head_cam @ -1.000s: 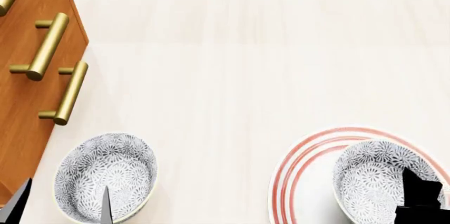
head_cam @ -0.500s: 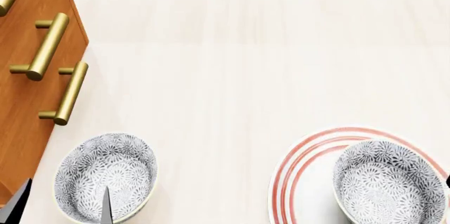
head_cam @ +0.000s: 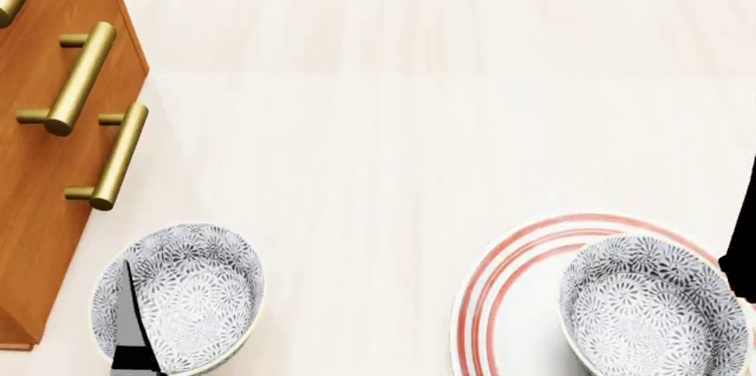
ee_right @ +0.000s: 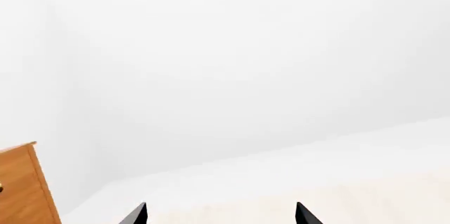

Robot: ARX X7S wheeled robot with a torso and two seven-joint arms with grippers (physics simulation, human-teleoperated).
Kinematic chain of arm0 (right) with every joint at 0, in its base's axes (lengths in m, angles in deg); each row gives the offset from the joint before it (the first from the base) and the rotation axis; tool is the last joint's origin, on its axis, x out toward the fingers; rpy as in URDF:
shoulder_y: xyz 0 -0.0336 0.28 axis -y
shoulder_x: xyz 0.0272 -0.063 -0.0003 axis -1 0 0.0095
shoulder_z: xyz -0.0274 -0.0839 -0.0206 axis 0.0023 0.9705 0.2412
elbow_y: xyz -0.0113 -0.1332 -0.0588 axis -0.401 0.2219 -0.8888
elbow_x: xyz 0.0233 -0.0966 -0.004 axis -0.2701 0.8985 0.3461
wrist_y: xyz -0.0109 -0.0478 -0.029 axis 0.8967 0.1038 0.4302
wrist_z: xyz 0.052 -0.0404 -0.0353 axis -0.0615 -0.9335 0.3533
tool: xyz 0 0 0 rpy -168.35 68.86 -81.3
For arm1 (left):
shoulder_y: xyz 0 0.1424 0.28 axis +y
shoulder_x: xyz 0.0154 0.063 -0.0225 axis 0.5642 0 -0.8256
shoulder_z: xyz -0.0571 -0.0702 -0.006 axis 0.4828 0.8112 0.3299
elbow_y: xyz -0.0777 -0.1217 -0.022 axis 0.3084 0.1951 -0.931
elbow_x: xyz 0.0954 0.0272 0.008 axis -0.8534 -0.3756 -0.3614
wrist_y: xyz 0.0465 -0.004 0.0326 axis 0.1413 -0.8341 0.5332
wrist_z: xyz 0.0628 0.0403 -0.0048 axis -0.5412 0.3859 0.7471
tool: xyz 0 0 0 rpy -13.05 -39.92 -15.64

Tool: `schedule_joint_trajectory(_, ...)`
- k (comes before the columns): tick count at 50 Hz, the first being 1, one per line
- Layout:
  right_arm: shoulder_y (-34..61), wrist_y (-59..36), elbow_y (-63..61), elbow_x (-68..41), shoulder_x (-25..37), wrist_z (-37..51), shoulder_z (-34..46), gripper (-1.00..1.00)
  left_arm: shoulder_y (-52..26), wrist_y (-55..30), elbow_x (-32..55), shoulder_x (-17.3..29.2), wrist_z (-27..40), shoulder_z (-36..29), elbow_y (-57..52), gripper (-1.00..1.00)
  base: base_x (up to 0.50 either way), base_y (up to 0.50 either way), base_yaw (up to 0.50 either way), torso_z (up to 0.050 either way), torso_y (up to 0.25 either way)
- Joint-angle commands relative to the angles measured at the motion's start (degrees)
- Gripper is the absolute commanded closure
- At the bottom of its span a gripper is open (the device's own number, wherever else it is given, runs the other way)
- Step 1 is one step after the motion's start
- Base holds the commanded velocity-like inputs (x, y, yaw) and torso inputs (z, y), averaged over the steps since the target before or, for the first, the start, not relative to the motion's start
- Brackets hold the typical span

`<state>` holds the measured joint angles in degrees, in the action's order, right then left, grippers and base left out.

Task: Pick up the bowl and put it in the front on the plate.

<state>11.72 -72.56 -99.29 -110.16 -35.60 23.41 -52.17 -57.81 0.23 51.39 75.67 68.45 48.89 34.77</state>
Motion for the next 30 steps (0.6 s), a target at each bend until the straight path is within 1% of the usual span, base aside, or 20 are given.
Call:
schedule_joint_trajectory(1,-3.22,11.51,-5.85,6.77,-14.36,-4.52,-2.20,-1.00,-0.74,-1.11,-2.41,0.57,1.11,3.51,-5.11,-1.00,0.00,0.00,0.00,0.000,0.000)
schedule_joint_trajectory(6,-5.20,16.37,-7.69,11.00,-18.26,-8.53,-1.60,-1.00,-0.60,-1.57,-2.91,1.06,1.66,4.36,-7.22,-1.00,0.00,0.00,0.00,0.000,0.000)
schedule_joint_trajectory(12,-5.81,16.90,-9.08,11.15,-19.46,-8.40,-0.87,-1.00,-0.72,-2.24,-3.95,1.50,2.29,5.20,-10.50,-1.00,0.00,0.00,0.00,0.000,0.000)
schedule_joint_trajectory(15,-6.81,19.02,-9.17,14.95,-21.71,-11.11,1.57,-1.00,-0.31,-1.64,-4.51,2.00,2.79,5.85,-11.44,-1.00,0.00,0.00,0.00,0.000,0.000)
schedule_joint_trajectory(19,-7.27,20.33,-8.98,16.45,-23.58,-12.78,3.62,-1.00,0.18,-0.48,-4.56,2.41,3.43,6.69,-11.54,-1.00,0.00,0.00,0.00,0.000,0.000)
schedule_joint_trajectory(23,-6.83,22.70,-6.76,20.09,-26.82,-15.39,7.45,-1.00,1.08,1.39,-4.65,3.03,4.21,7.72,-11.73,-1.00,0.00,0.00,0.00,0.000,0.000)
schedule_joint_trajectory(30,-6.45,26.54,-3.37,24.45,-30.32,-19.24,11.76,-1.00,1.45,3.05,-3.76,3.69,5.27,9.71,-10.48,-1.00,0.00,0.00,0.00,0.000,0.000)
